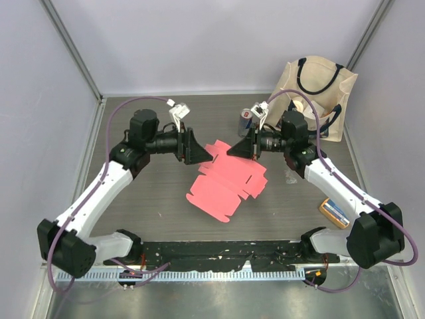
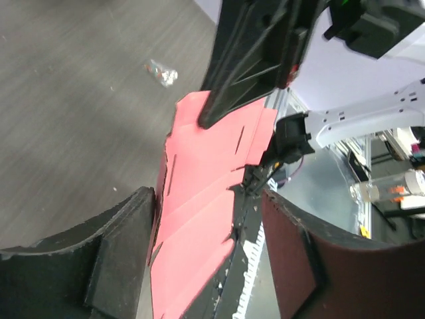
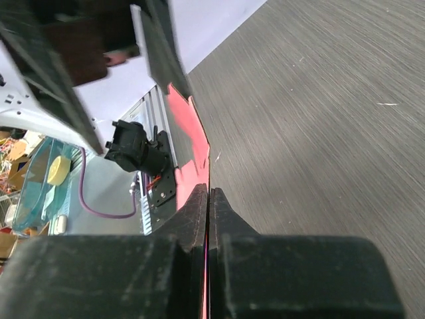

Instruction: Fold the paper box

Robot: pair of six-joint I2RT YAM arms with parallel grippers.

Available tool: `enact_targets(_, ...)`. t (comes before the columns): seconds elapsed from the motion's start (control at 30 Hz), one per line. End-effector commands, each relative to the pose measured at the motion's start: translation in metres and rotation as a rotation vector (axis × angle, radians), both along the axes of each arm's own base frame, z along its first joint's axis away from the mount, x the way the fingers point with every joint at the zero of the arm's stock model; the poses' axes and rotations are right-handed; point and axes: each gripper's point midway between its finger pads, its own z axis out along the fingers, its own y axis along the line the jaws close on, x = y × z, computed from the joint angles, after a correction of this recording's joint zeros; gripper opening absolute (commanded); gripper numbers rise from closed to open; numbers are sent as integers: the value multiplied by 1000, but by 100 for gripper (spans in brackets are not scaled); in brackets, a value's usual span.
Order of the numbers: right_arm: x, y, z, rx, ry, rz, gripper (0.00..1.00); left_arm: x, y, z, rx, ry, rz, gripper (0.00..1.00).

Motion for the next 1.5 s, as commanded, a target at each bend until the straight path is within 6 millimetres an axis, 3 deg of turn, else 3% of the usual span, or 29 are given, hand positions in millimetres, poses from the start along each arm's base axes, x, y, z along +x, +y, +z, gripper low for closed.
enact_targets(0.0,-1,0,16,52,-46,-25,1,3,14,46,-43,-224,106,73)
enact_targets(0.13,-11,5,17,64,-48,13,2,10,23,52,-43,-269,181,72)
enact_targets(0.27,-23,14,16,62,-62,67,1,18,19,39,-27,-190,181,64)
enact_targets(0.5,-32,26,15,53,-70,105,1,29,18,31,-16,-121,186,26)
enact_targets(0.57,-31,27,13,46,-68,99,2,27,16,32,-30,-116,172,23)
enact_targets(0.67,-30,29,11,40,-64,97,1,25,15,34,-41,-117,162,25)
enact_targets(0.77,-22,29,8,26,-59,57,1,21,12,33,-57,-109,134,45)
enact_targets(1.07,-12,33,15,47,-54,30,2,16,5,33,-93,-64,79,42)
enact_targets(1.47,-18,39,18,51,-62,51,1,20,4,31,-89,-53,91,46)
